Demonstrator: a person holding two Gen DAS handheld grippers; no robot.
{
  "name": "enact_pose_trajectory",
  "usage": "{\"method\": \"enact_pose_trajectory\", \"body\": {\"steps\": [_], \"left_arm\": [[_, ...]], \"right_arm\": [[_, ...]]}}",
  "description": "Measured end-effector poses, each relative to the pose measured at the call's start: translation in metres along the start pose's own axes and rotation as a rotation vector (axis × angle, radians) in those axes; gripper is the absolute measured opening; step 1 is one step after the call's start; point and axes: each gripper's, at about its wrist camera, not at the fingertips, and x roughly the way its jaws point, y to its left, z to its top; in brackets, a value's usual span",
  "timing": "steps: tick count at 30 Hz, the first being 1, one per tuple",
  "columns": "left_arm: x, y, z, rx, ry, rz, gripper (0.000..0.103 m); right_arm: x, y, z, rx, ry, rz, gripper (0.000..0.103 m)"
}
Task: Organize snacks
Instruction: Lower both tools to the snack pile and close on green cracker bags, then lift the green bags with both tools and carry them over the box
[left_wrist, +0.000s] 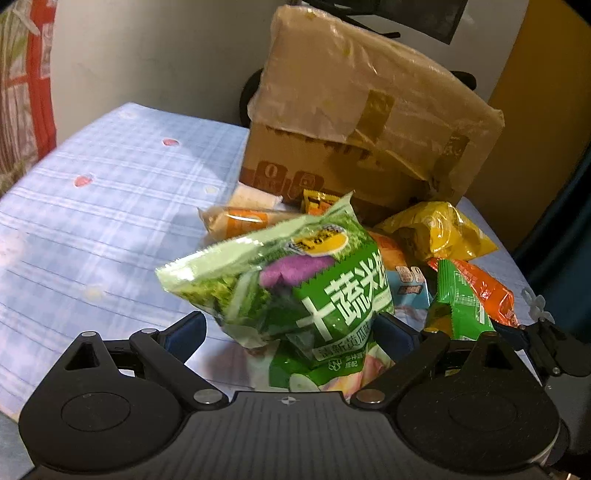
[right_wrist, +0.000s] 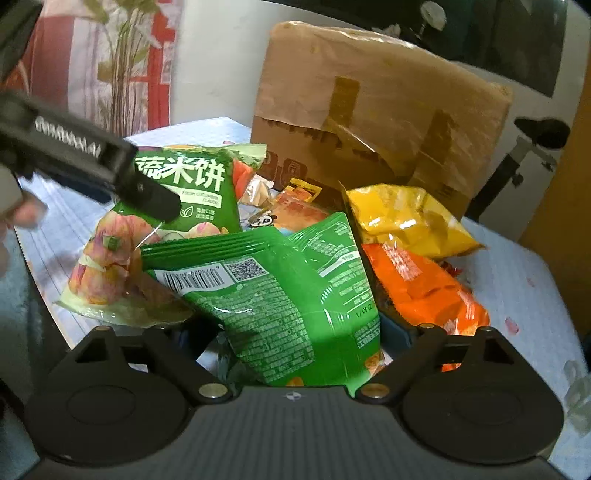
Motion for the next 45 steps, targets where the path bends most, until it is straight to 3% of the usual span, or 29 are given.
{"method": "enact_pose_trajectory", "body": {"steps": [2,7,12,35,45], "left_arm": [[0.006,-0.001,-0.001,0.004,-0.001,-0.008,0.099],[0.002,-0.003,0.0,0.027,-0.033,-0.035,0.08],[-0.013,-0.008,-0.003,0.077,-0.082,-0.014,0.074],[-0.082,-0.023,0.026,0.153,-0.358,0.071,0.073],[-0.089,-0.029,0.035,0.16,-0.4,0.078,0.074]], "right_arm": [[-0.001,-0.002,-0.001,0.015,-0.005,0.0,0.091],[-0.002,0.0,0.001,0.024,-0.003,-0.005,0.091],[-0.009,-0.004,0.002,0.054,-0.022,0.006,0.091],[-0.045,-0.023,0.03,0.154,-0.163,-0.011,0.091],[-0.052,-0.039,0.042,0.209,-0.206,-0.009,0.091]]}}
